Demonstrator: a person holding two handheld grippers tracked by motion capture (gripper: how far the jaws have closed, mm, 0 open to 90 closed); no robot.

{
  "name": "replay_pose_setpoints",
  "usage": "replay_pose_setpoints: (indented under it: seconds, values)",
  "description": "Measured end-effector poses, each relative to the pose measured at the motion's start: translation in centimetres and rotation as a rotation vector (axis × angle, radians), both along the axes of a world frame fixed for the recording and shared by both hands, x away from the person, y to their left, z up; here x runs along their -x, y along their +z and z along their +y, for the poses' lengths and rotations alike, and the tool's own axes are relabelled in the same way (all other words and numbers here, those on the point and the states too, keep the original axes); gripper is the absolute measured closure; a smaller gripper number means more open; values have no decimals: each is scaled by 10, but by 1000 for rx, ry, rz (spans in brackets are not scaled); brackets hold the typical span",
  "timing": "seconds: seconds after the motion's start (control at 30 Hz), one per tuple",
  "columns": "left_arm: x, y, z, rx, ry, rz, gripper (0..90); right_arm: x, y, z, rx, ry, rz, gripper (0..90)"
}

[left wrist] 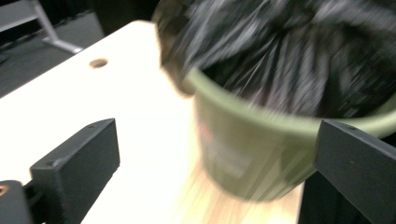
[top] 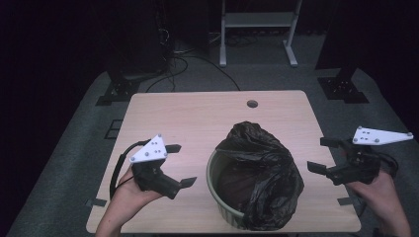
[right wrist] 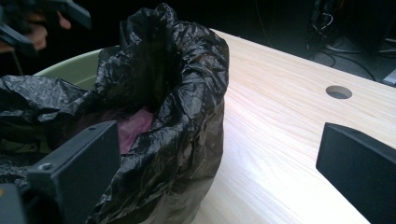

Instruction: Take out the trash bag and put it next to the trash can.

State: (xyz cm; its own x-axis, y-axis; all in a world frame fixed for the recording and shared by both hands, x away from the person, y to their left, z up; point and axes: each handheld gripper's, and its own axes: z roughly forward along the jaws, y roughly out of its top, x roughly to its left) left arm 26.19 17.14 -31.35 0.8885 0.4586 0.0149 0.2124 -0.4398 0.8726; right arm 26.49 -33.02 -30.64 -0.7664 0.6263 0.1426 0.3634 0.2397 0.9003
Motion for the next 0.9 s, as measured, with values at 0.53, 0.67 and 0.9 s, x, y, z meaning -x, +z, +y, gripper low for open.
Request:
replay_pose_setpoints:
  seconds: [0.53, 0.67, 0.9]
  values:
    - [-10, -107, 56, -71, 198, 86, 0, -1, 12, 18, -18, 18, -8, 0]
    - [-12, -126, 59, -106, 202, 111, 0, -3, 13, 25, -25, 27, -4, 0]
    - [-16, -149, 64, -123, 236, 165, 0, -9, 17, 38, -35, 33, -5, 0]
